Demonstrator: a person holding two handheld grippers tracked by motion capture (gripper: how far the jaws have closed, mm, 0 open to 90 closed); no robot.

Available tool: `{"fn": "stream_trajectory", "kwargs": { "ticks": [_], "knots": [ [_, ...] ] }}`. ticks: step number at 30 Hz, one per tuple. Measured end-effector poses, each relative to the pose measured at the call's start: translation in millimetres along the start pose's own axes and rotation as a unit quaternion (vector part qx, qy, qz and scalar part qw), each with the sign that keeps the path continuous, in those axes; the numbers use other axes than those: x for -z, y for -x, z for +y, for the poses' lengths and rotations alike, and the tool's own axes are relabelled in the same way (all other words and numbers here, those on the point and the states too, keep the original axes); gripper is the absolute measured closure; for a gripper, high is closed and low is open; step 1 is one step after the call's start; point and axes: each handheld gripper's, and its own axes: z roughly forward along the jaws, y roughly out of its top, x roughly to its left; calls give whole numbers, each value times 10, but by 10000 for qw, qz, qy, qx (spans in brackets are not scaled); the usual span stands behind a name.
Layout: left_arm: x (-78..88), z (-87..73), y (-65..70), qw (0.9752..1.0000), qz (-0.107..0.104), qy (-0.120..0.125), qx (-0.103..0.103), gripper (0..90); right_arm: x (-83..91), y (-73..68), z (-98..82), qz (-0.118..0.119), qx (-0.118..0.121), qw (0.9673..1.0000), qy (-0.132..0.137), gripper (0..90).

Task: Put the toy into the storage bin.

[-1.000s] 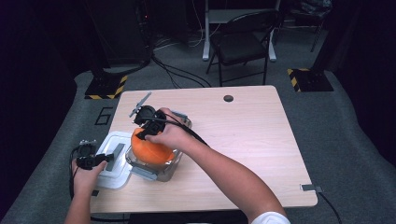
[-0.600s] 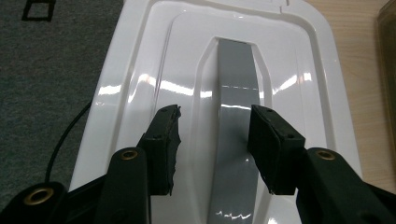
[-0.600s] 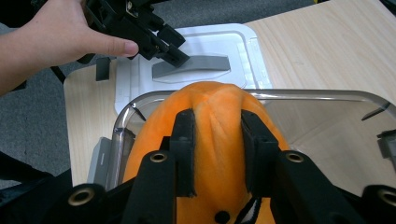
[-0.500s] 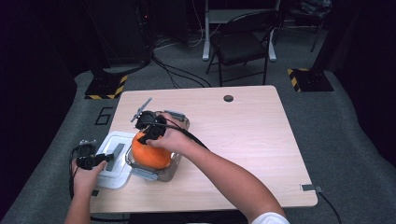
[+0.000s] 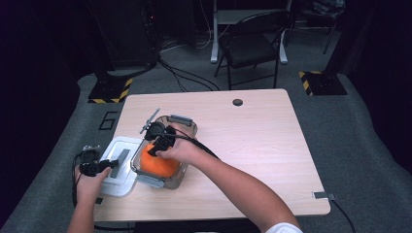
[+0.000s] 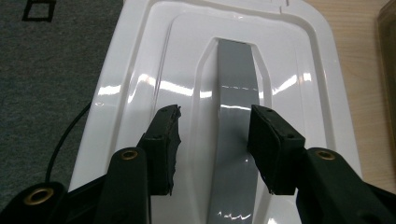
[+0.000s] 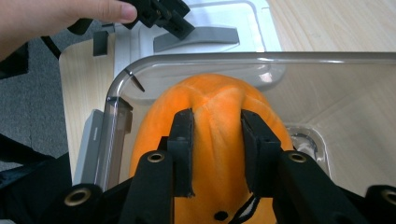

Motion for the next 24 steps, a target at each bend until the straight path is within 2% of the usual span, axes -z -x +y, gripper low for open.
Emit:
{"fn": "stream_trajectory", "kwargs": {
  "ticks": [8,10,19,24],
  "knots": [
    [1,-1,6,10000,3,-4,-15,529,-24,5,-68,31,-6,9999,-134,669],
    [-1,1,7,10000,6,1,-29,528,-43,0,-94,40,-75,9997,-212,667],
    [-5,4,10,10000,10,10,-37,528,-57,14,-120,99,-112,9997,-214,654],
    [-6,3,21,10000,5,9,-4,527,-55,9,-125,95,-142,9997,-199,619]
  ]
}}
